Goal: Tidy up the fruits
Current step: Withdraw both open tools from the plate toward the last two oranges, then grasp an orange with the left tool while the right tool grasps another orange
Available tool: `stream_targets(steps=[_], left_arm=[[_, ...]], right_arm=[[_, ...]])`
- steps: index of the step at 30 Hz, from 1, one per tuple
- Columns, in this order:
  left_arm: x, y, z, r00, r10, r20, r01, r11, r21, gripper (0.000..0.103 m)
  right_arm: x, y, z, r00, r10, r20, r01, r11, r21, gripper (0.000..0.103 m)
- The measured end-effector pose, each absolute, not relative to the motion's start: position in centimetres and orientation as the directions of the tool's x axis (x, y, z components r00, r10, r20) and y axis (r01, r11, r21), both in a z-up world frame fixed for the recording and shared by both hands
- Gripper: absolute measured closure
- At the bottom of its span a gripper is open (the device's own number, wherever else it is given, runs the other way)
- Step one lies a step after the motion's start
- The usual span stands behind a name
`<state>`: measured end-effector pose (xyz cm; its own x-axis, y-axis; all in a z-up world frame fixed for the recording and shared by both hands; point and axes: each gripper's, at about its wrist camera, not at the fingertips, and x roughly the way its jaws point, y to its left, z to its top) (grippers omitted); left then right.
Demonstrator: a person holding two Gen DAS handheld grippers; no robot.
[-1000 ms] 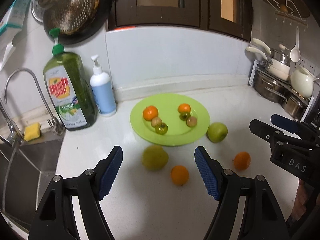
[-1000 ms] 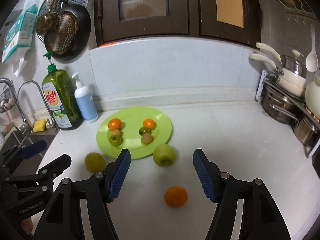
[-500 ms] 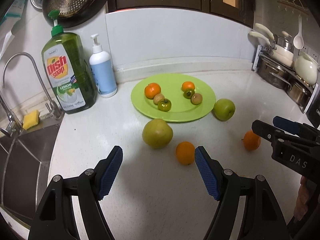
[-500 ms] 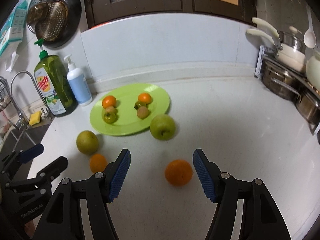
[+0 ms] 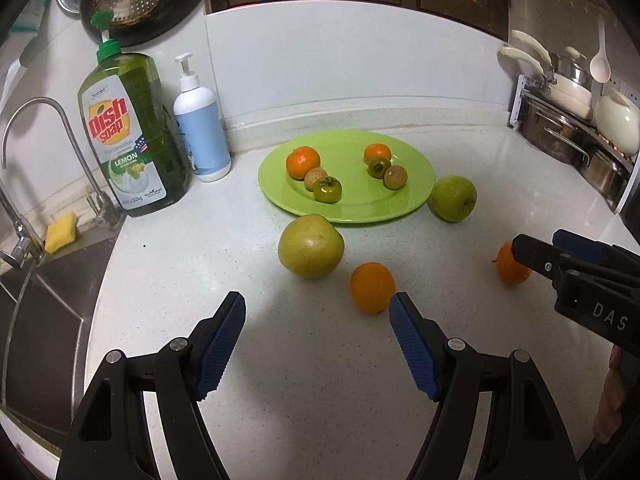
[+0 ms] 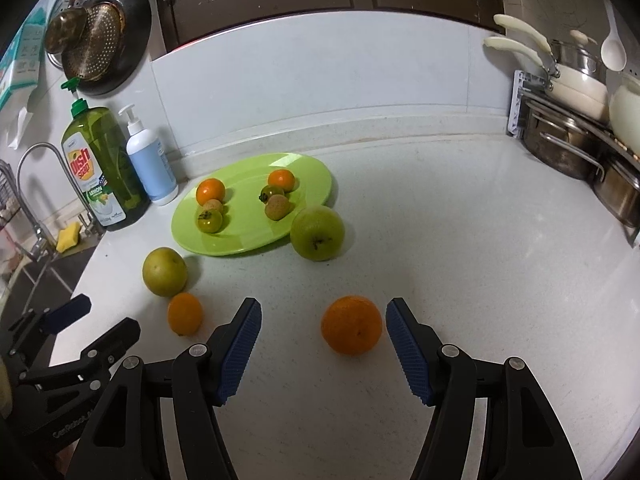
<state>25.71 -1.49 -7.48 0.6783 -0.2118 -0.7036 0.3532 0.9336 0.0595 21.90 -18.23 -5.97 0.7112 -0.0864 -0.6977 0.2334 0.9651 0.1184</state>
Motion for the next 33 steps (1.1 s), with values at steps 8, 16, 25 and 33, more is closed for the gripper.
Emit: stream_targets(steps=[8,16,25,33], left_arm=[[26.5,-3.1,-8.4,0.652,-0.26,-0.712,0.4,0.916,0.032,0.033],[27.5,-4.6,-9.6,0.612,-0.283,-0.738,0.434,0.901,0.014,0.046],[28.4,-5.4,-10.3,0.59,-0.286,-0.755,0.446,0.895,0.009,0.06],[29.1,-6.0,-10.9,0.578,-0.275,-0.768,0.448,0.894,0.017,0.07]], right_arm=[[22.4,-18.6,-7.7,0.674,-0.065,-0.736,0.232,0.964,0.127,0.037],[22.8,-19.4,-8.5,0.649,-0.079,-0.757,0.255,0.96,0.118,0.038],[23.2,-19.9,-9.2,0.627,-0.076,-0.775,0.248,0.963,0.107,0.049],[23.5,-19.9,-9.6,0.617,-0.069,-0.784,0.233,0.968,0.098,0.06]])
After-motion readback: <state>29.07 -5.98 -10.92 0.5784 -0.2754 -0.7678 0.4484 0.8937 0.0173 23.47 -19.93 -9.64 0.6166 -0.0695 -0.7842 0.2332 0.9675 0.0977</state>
